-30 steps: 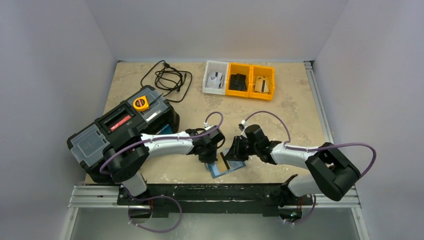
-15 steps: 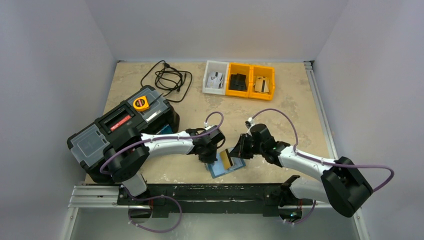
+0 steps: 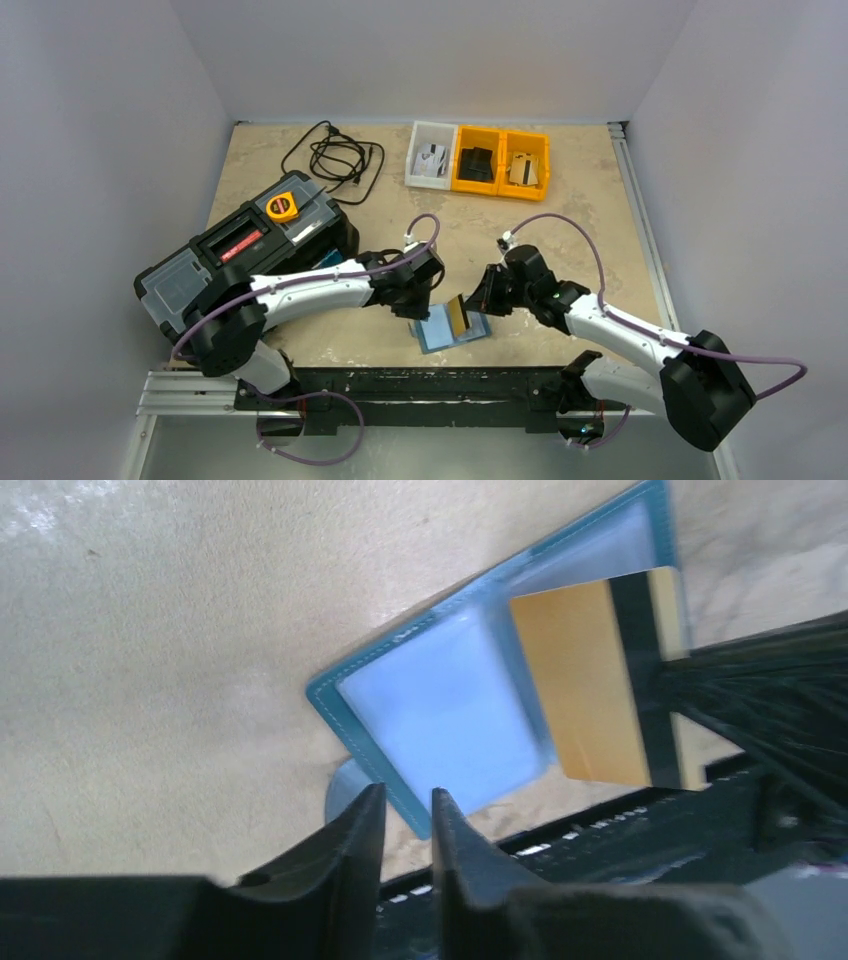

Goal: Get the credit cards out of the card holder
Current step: Remove the credit card from the card holder, then place the credit card in the storage box.

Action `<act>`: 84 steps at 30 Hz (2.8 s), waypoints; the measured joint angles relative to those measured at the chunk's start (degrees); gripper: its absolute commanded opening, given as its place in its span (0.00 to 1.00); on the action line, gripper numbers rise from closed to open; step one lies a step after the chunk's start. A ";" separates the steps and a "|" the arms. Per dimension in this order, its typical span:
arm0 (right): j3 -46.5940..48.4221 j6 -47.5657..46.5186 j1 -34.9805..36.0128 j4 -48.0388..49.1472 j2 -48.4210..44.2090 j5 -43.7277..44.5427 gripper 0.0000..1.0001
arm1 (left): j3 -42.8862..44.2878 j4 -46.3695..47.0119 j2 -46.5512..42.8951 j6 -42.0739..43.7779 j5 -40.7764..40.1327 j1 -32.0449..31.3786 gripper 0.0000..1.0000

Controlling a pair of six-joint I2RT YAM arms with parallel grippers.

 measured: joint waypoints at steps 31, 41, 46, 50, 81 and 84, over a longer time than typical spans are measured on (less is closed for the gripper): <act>45.27 -7.74 -34.42 -5.97 23.26 -1.79 0.00 | 7.58 -21.81 -31.15 5.79 -7.80 4.13 0.91; 64.19 -10.62 -39.50 -8.55 47.23 -1.11 0.00 | 7.58 -23.47 -32.57 6.14 -7.85 4.46 0.91; 75.60 -12.20 -40.19 -11.56 56.87 0.33 0.00 | 7.58 -23.65 -32.59 6.29 -7.82 4.50 0.91; 81.31 -13.00 -40.28 -13.44 62.05 0.72 0.00 | 7.58 -23.67 -32.39 6.32 -7.80 4.52 0.91; 63.63 -15.04 -37.05 -21.86 38.23 8.83 0.54 | 11.50 -13.55 -7.32 8.46 -3.17 0.39 0.82; 52.52 -14.29 -37.05 -19.78 29.73 8.41 0.53 | 15.21 -12.81 -1.46 9.55 -4.17 -2.29 0.78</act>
